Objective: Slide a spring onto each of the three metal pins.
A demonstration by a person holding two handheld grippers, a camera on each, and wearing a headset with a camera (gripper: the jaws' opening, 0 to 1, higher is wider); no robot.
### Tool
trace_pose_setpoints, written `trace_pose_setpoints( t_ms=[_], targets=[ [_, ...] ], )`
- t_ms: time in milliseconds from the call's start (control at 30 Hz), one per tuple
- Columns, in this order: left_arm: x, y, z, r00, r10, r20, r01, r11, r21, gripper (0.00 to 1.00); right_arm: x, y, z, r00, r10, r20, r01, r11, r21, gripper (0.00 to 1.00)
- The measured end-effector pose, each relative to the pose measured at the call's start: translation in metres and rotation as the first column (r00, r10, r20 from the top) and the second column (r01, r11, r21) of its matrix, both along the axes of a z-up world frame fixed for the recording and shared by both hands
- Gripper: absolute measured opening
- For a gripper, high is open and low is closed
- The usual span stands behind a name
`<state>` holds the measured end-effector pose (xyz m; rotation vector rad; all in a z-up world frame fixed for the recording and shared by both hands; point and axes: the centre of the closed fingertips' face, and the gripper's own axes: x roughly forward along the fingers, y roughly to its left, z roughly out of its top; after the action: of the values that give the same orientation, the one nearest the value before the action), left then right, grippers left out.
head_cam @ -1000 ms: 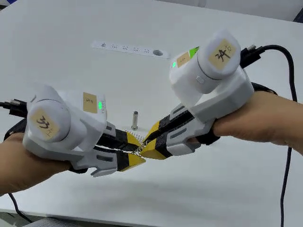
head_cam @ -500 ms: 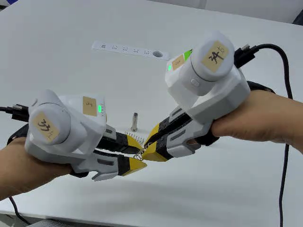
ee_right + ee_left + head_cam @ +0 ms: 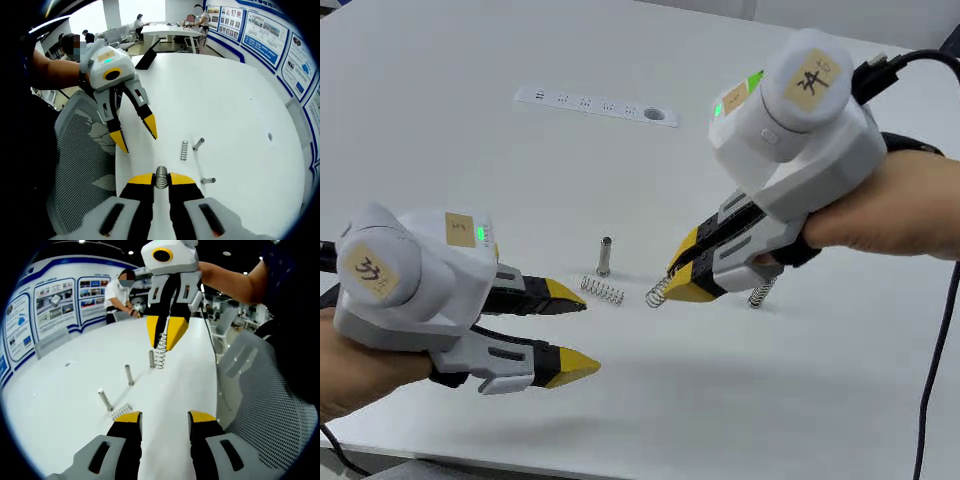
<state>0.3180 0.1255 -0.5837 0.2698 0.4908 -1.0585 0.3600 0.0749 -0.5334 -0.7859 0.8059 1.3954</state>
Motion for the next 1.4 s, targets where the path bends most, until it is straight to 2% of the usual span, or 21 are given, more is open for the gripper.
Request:
trace_pose_setpoints(
  t_ms=[167, 300, 500, 667, 1000, 1100, 1400],
  targets=[
    [0.000, 0.010, 0.001, 0.999, 0.043, -0.003, -0.043, 0.999, -0.027, 0.42, 0.028, -0.011, 0.005, 0.999, -0.032, 0.034, 0.033, 0.999, -0.031, 0.12],
    [0.000, 0.016, 0.002, 0.997, 0.071, -0.010, -0.072, 0.996, -0.048, 0.45, 0.043, -0.014, 0.004, 0.998, -0.046, 0.040, 0.048, 0.998, -0.051, 0.12],
    [-0.001, 0.022, 0.002, 0.995, 0.097, -0.009, -0.098, 0.994, -0.053, 0.50, 0.071, -0.024, -0.009, 0.995, -0.076, 0.068, 0.084, 0.990, -0.115, 0.12],
    [0.000, 0.025, 0.002, 0.993, 0.118, -0.008, -0.118, 0.991, -0.055, 0.56, 0.086, -0.025, -0.021, 0.993, -0.087, 0.079, 0.098, 0.983, -0.156, 0.12],
    [0.004, 0.030, 0.002, 0.989, 0.147, -0.003, -0.147, 0.988, -0.057, 0.63, 0.099, -0.018, -0.040, 0.994, -0.097, 0.049, 0.105, 0.975, -0.194, 0.12],
    [0.003, 0.030, 0.001, 0.989, 0.149, -0.006, -0.149, 0.987, -0.055, 0.63, 0.096, -0.019, -0.043, 0.994, -0.092, 0.051, 0.101, 0.972, -0.211, 0.12],
    [0.004, 0.030, 0.000, 0.988, 0.153, -0.009, -0.153, 0.987, -0.057, 0.63, 0.099, -0.018, -0.051, 0.996, -0.085, 0.036, 0.091, 0.968, -0.236, 0.12]
  ],
)
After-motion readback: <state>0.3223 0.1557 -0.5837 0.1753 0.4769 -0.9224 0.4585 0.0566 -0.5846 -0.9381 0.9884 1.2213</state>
